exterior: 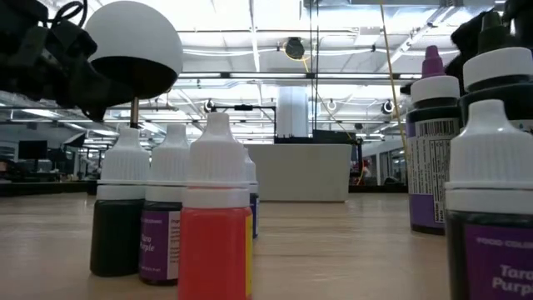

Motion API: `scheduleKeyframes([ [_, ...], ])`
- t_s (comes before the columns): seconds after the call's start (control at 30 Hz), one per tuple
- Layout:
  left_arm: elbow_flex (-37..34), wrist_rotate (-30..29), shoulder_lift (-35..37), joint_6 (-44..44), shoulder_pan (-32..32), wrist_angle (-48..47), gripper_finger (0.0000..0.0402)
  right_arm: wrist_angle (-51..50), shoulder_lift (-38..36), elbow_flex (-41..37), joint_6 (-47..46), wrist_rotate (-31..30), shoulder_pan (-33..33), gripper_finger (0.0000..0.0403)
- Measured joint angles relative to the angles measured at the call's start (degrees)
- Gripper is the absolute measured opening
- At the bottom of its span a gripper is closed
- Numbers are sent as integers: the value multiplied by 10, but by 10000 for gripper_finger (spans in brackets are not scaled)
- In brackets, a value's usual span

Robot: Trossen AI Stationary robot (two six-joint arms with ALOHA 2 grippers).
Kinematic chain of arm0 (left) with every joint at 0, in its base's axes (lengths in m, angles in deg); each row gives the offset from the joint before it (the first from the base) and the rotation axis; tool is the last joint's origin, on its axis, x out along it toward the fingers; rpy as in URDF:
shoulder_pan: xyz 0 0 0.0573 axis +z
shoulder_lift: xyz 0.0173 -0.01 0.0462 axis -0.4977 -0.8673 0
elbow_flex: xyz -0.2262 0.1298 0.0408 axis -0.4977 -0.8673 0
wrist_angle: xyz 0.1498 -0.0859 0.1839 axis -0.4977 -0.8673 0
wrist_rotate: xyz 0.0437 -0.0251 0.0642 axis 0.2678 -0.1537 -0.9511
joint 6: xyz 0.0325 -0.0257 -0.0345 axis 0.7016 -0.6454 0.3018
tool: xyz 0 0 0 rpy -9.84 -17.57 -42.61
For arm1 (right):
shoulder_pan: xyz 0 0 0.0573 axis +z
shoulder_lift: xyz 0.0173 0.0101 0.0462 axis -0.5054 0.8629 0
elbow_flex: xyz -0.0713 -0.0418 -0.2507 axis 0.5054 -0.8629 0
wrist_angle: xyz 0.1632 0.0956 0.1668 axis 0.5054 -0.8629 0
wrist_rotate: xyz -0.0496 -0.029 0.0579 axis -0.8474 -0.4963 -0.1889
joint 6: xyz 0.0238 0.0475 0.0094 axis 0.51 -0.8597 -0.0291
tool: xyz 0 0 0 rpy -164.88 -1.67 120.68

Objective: Pick & Place food coloring
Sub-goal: Prepare the gray bin on the table

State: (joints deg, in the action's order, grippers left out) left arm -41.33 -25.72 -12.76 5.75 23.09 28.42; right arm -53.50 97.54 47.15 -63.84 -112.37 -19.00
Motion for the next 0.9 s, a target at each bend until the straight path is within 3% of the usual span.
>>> scheduleKeyframes([
  [0.17,10,-5,-124,4,0,80,4,48,98,0,-26,-30,0,0],
  [0.4,67,-31,-293,-8,0,111,3,158,229,0,-40,-32,-14,0],
  [0.5,102,-50,-367,-17,0,111,4,194,280,3,-51,-61,-25,0],
  [0.63,154,-79,-464,-22,3,110,4,186,348,20,-77,-103,-42,0],
  [0.9,243,-101,-604,-23,38,109,7,195,445,76,-95,-104,-91,0],
])
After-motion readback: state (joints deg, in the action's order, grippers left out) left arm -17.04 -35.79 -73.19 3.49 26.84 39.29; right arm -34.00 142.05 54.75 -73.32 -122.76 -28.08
